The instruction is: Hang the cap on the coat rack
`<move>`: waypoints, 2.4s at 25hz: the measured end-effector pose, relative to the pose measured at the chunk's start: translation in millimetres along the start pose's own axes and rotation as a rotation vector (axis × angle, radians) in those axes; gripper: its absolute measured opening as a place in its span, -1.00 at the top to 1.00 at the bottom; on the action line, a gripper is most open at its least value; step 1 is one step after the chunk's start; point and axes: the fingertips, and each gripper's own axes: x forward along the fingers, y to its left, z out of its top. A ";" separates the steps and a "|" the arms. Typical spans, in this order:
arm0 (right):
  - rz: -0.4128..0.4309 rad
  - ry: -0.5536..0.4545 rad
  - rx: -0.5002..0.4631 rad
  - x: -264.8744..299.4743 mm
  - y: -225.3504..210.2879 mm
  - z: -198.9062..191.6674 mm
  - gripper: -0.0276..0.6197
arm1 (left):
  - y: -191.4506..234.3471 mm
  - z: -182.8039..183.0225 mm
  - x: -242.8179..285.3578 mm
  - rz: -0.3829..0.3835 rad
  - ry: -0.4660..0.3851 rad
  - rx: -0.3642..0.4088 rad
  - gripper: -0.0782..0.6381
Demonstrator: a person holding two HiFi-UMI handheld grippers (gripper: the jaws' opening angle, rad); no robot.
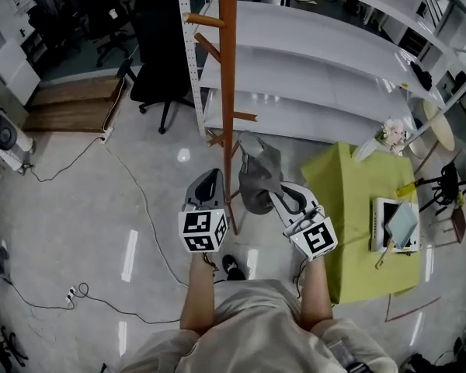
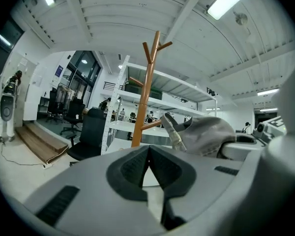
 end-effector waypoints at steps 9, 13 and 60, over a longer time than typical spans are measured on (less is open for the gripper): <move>0.007 -0.012 0.006 17.8 -35.8 30.4 0.76 | 21.5 1.2 36.8 -0.031 0.005 -0.046 0.76; -0.003 -0.048 0.008 19.1 -49.9 41.0 0.77 | 33.5 -20.7 38.4 -0.017 0.038 -0.084 0.76; 0.093 -0.174 0.030 37.9 -77.1 32.2 0.76 | 14.7 -0.8 56.2 0.102 -0.001 0.007 0.76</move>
